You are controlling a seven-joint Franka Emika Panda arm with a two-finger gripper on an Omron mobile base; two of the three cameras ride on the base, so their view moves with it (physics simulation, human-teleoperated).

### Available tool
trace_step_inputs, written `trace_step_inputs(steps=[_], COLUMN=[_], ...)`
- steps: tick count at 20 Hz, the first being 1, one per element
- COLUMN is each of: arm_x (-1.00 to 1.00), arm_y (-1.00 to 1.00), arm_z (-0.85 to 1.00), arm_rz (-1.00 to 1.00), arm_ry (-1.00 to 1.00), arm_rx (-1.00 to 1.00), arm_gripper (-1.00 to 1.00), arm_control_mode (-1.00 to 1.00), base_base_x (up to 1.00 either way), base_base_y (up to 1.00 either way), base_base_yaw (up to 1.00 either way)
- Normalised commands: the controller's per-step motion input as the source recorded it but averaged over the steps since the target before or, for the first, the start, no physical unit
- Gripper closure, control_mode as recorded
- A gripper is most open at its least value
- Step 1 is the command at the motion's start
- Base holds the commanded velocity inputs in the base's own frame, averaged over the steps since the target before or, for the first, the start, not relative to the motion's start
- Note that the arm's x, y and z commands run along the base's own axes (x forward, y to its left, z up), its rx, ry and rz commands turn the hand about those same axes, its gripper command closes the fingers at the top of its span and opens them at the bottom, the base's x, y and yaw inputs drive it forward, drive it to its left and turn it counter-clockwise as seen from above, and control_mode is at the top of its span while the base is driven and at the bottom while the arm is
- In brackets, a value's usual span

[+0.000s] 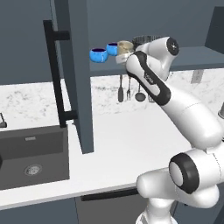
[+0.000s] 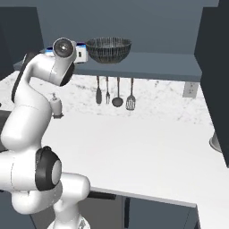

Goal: Gather all objects into one cabinet and sort the glasses and bowls to opposite sides.

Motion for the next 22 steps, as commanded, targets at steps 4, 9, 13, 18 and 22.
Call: trace_step_inputs(steps=[4, 9, 13, 18, 22], arm_x=[0.24, 0.25, 0.33, 0.38, 0.16], arm_y=[0.01, 0.00, 0.01, 0.00, 0.01], arm_z=[0.00, 0.00, 0.00, 0.00, 0.00], arm_rz=[0.00, 0.01, 0.00, 0.00, 0.00], arm_ry=[0.03, 0.07, 0.06, 0.08, 0.09], arm_rx=[0.00, 0.00, 0.00, 0.00, 0.00], arm_gripper=[1.00, 1.00, 1.00, 1.00, -1.00], arm_control_mode=[-1.00, -1.00, -1.00, -1.00, -1.00], base_base_x=[0.00, 0.00, 0.00, 0.00, 0.00], base_base_y=[0.00, 0.00, 0.00, 0.00, 0.00], base_base_yaw=[0.00, 0.00, 0.00, 0.00, 0.00])
